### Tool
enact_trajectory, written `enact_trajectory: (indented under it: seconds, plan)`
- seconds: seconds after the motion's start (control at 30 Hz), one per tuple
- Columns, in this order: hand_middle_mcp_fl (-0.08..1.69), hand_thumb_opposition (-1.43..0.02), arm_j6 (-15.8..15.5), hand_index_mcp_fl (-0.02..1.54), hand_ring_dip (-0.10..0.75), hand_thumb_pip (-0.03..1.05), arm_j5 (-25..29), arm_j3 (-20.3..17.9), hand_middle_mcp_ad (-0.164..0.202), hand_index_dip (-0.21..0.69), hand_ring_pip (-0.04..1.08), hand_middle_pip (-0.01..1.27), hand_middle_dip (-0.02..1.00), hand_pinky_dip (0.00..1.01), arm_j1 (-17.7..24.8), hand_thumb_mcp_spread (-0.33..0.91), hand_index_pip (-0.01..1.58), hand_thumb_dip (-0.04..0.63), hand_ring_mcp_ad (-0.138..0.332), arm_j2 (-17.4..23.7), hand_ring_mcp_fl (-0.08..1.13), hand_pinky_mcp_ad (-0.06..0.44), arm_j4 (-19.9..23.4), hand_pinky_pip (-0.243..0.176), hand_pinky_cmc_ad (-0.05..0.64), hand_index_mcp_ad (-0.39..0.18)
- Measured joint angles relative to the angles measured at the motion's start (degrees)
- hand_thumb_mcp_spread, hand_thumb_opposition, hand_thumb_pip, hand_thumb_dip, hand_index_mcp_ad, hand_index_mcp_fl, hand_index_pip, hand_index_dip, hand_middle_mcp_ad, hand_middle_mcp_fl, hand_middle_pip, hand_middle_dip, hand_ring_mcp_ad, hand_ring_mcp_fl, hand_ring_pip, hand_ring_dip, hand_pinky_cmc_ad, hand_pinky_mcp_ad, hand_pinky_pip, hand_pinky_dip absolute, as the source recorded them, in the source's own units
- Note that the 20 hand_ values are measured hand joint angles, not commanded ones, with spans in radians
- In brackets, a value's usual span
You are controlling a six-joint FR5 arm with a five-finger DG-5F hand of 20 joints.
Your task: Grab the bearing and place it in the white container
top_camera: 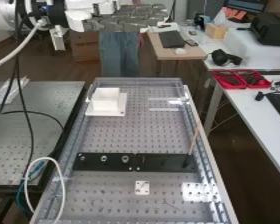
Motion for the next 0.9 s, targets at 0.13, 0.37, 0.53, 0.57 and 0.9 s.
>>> enact_trajectory:
  seconds: [0.13, 0.37, 0.53, 0.57, 0.9]
  plan:
    - [0.01, -0.19, 2.78, 0.03, 0.016, 0.23, 1.55, -2.42, 0.014, -0.010, 0.02, 0.04, 0.02, 0.04, -0.03, 0.16, 0.04, 0.033, -0.033, -0.78, 0.01, 0.037, 2.51, -0.012, 0.051, -0.075]
    - [0.01, -0.59, 3.20, 0.04, -0.003, 0.32, 5.13, -6.91, 0.028, -0.058, 0.04, 0.09, 0.02, 0.12, 0.39, 0.32, 0.08, 0.049, -0.014, -3.19, 0.01, 0.113, 9.02, -0.058, 0.211, -0.154]
    - [0.01, -0.68, 3.79, 0.06, -0.012, 0.38, 6.31, -8.84, 0.028, -0.075, 0.06, 0.11, 0.03, 0.14, 0.12, 0.33, 0.10, 0.061, 0.021, -4.54, 0.02, 0.145, 11.21, -0.094, 0.279, -0.171]
    - [0.01, -0.70, 4.02, 0.06, -0.014, 0.38, 6.39, -9.16, 0.028, -0.075, 0.06, 0.11, 0.03, 0.14, -0.01, 0.32, 0.10, 0.063, 0.019, -4.81, 0.02, 0.159, 11.49, -0.106, 0.283, -0.171]
    - [0.01, -0.73, 5.29, 0.08, -0.012, 0.45, 6.81, -11.09, 0.038, -0.073, 0.06, 0.12, 0.05, 0.15, -1.07, 0.32, 0.13, 0.080, 0.068, -7.09, 0.01, 0.168, 14.37, -0.110, 0.316, -0.171]
